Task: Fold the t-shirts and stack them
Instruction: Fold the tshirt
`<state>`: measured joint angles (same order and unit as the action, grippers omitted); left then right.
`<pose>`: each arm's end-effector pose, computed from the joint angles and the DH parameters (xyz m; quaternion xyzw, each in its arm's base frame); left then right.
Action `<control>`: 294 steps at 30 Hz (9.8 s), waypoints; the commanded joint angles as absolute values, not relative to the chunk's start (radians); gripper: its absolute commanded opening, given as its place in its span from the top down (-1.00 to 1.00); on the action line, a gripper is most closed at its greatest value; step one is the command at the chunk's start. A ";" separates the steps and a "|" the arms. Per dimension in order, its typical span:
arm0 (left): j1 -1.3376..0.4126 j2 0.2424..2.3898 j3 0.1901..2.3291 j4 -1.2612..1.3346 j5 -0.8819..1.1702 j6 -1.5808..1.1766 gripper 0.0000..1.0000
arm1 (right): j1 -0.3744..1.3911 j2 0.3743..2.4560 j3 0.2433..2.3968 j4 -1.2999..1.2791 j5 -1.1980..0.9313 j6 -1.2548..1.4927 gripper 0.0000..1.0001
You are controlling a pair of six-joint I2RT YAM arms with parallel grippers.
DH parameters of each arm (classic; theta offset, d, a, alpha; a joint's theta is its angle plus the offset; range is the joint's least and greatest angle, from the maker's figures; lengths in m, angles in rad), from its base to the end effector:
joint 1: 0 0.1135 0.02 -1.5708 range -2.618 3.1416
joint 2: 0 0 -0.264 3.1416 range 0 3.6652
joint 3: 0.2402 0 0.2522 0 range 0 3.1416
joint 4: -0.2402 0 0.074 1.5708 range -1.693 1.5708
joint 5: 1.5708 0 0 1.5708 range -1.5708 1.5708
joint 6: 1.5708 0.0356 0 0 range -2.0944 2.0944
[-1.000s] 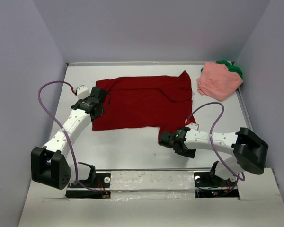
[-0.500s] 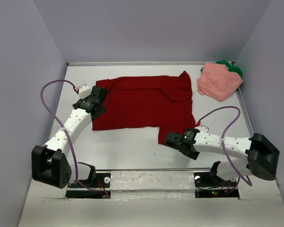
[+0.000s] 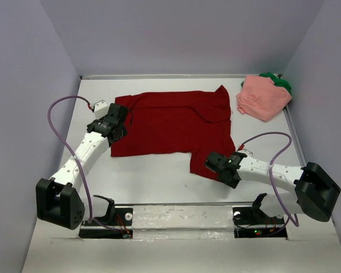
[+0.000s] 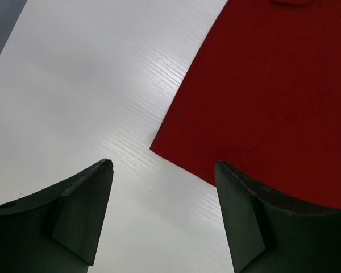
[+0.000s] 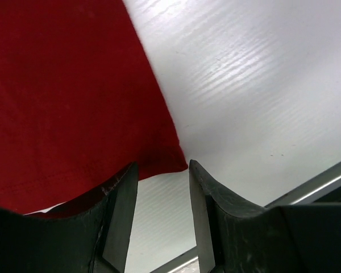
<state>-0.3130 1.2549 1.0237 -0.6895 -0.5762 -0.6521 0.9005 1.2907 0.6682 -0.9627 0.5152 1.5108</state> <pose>0.2467 -0.0595 0.2840 -0.2427 0.8802 0.0964 0.3962 0.1253 0.1298 0.1682 0.2888 0.9229 -0.0975 0.2355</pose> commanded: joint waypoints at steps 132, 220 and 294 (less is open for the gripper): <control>-0.394 1.221 0.999 -0.884 -0.523 -0.937 1.00 | 0.940 1.166 0.962 -1.112 0.857 1.402 1.00; -0.091 1.730 1.422 -0.759 -0.449 -0.675 1.00 | 0.298 1.833 1.727 -0.620 0.578 0.181 1.00; -0.400 1.715 1.666 -0.706 -0.809 -0.554 -0.13 | 0.258 1.906 1.771 -0.562 0.149 0.109 0.97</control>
